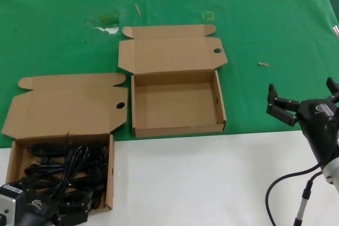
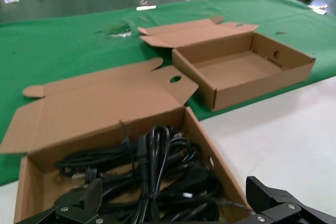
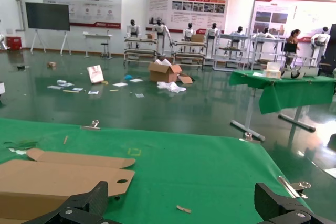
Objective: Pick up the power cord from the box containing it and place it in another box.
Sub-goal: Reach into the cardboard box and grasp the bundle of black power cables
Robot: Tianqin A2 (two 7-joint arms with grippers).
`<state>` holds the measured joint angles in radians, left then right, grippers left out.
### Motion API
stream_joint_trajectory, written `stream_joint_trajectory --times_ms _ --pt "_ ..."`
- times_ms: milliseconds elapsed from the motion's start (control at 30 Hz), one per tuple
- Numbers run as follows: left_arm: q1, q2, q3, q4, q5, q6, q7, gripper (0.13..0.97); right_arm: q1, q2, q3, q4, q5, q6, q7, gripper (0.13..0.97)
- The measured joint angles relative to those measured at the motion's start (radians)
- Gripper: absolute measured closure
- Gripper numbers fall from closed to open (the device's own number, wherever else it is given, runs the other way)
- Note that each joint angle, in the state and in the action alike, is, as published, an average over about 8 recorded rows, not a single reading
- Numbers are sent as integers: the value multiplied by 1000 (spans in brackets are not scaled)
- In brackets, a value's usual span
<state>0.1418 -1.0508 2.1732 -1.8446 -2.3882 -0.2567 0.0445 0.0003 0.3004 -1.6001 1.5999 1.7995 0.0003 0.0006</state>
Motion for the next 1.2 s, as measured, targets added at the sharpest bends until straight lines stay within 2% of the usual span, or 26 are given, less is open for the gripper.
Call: stream_joint_trajectory --times_ms 267,433,567,733,933,1133,1200 --pt "-26 9 27 34 -26 -12 23 173 0 0 0 0 0 0 0 129" --pt "-36 12 32 49 -32 -18 37 220 0 0 0 0 0 0 0 129" --pt "-44 16 35 67 -33 -21 50 220 0 0 0 0 0 0 0 129" --pt "-67 36 52 108 -33 -13 68 309 0 0 0 0 0 0 0 129" --pt "-115 62 94 153 -40 5 91 414 0 0 0 0 0 0 0 129" --pt "-140 68 116 166 -47 10 100 569 0 0 0 0 0 0 0 129" --pt "-140 67 114 167 -46 10 99 593 0 0 0 0 0 0 0 129"
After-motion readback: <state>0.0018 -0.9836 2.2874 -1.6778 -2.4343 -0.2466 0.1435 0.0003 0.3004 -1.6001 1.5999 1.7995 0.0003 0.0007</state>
